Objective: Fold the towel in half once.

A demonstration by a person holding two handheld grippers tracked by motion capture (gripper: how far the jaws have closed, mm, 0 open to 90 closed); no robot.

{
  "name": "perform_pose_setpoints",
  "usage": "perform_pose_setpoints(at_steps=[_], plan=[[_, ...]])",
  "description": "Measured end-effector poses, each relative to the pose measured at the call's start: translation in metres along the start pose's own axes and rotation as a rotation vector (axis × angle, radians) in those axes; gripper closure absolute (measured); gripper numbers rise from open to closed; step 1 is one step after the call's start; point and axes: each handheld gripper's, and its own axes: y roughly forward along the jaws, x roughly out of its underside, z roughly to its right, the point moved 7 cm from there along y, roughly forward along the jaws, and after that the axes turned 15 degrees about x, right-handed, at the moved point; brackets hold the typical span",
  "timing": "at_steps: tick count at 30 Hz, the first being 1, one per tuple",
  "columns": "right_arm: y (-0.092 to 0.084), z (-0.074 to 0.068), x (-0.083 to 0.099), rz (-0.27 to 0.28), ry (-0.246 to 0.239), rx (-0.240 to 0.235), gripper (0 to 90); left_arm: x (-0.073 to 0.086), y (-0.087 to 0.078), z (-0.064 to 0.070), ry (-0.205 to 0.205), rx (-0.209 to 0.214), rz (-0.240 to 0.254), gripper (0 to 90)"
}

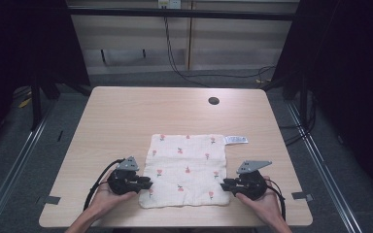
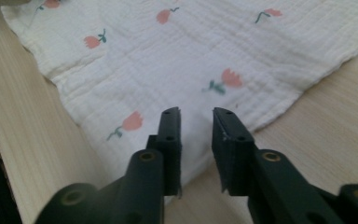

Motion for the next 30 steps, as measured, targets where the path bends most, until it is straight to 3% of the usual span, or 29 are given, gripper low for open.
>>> perform_pose_setpoints(at_steps=[5, 11, 12, 14, 16, 20, 22, 23, 24, 30], plan=[[0.005, 0.007, -0.009, 0.027, 0.02, -0.013, 71.3, -0.006, -0.004, -0.007, -0.032, 0.013, 0.029, 66.9], [0.008, 0.02, -0.027, 0.061, 0.026, -0.007, 69.0, -0.02, -0.003, -0.022, -0.032, -0.042, 0.032, 67.3], [0.008, 0.021, -0.029, 0.064, 0.03, -0.013, 68.9, -0.024, -0.002, -0.024, -0.039, -0.042, 0.056, 67.3], [0.01, 0.03, -0.035, 0.063, 0.039, 0.006, 68.5, -0.031, 0.001, -0.029, -0.034, -0.053, 0.023, 65.7], [0.011, 0.037, -0.041, 0.075, 0.046, 0.01, 68.6, -0.038, 0.003, -0.036, -0.06, -0.043, 0.029, 64.0], [0.018, 0.056, -0.058, 0.09, 0.054, 0.029, 68.9, -0.053, 0.005, -0.044, -0.052, -0.046, 0.071, 65.9], [0.02, 0.066, -0.067, 0.113, 0.072, 0.022, 66.4, -0.058, 0.003, -0.049, -0.063, -0.058, 0.127, 66.8], [0.02, 0.074, -0.075, 0.154, 0.12, 0.011, 66.4, -0.059, 0.004, -0.051, -0.068, -0.054, 0.137, 68.0], [0.021, 0.08, -0.078, 0.169, 0.136, 0.01, 66.4, -0.057, 0.005, -0.054, -0.07, -0.069, 0.128, 67.9], [0.041, 0.103, -0.087, 0.141, 0.162, 0.061, 64.3, -0.042, 0.01, -0.063, -0.096, -0.101, 0.07, 66.4]])
